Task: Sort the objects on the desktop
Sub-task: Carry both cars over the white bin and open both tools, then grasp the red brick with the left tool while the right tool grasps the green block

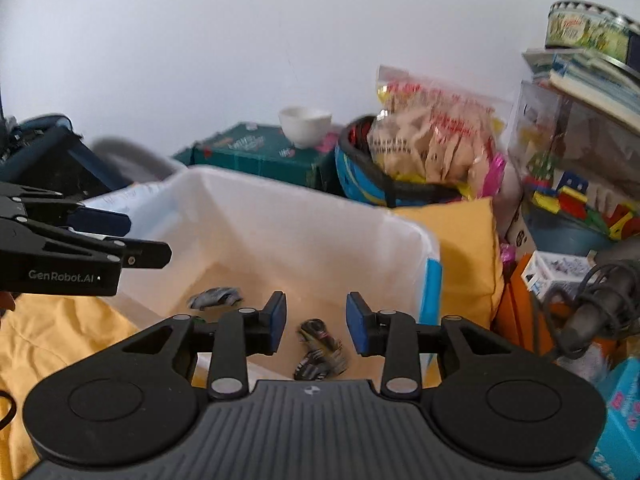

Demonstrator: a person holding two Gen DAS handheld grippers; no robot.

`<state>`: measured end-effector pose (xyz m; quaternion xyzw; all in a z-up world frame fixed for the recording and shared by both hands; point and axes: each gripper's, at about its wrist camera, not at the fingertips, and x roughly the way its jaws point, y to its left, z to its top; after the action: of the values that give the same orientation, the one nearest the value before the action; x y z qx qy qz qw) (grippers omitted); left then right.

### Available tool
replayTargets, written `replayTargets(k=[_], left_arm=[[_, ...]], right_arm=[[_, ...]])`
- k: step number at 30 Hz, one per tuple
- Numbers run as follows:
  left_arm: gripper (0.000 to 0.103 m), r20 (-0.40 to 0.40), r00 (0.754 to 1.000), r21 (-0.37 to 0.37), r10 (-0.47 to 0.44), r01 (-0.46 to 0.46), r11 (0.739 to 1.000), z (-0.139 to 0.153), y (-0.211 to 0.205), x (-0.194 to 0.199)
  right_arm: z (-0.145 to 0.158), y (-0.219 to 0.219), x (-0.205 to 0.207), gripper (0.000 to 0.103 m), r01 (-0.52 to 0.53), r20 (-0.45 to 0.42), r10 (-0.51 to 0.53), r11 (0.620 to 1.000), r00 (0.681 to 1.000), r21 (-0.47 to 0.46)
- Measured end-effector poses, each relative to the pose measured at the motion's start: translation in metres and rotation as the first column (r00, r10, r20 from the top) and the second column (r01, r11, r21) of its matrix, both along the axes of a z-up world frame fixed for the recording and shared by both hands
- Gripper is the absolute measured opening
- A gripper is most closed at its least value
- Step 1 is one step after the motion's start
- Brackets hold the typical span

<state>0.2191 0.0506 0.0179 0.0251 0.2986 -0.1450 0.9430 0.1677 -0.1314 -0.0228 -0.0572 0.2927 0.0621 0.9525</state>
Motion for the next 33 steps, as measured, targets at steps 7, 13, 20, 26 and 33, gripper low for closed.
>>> replayTargets(k=[7, 13, 20, 26, 33], left_arm=[[0.079, 0.003, 1.000, 0.005, -0.026, 0.026, 1.000, 0.011, 0.013, -0.067], [0.079, -0.192, 0.981, 0.017, -0.029, 0.033, 0.999, -0.041, 0.018, -0.117], [0.079, -0.345, 0.936, -0.037, -0.074, 0.065, 0.997, -0.083, 0.015, -0.174], [0.079, -0.349, 0.930, -0.046, -0.119, 0.110, 0.993, -0.084, 0.003, -0.199], [0.079, -0.375, 0.926, -0.028, -0.044, 0.036, 0.999, -0.098, -0.003, -0.215]], right_arm=[[0.002, 0.006, -0.051, 0.053, -0.065, -0.017, 0.065, 0.998, 0.998, -0.016], [-0.052, 0.008, -0.092, 0.047, -0.123, -0.173, 0.121, 0.992, 0.978, 0.003], [-0.108, 0.012, -0.133, 0.044, -0.163, -0.352, 0.169, 0.986, 0.921, 0.046], [-0.117, 0.009, -0.143, 0.044, -0.157, -0.386, 0.163, 0.986, 0.908, 0.047], [-0.107, -0.007, -0.127, 0.046, -0.153, -0.284, 0.134, 0.987, 0.950, -0.044]])
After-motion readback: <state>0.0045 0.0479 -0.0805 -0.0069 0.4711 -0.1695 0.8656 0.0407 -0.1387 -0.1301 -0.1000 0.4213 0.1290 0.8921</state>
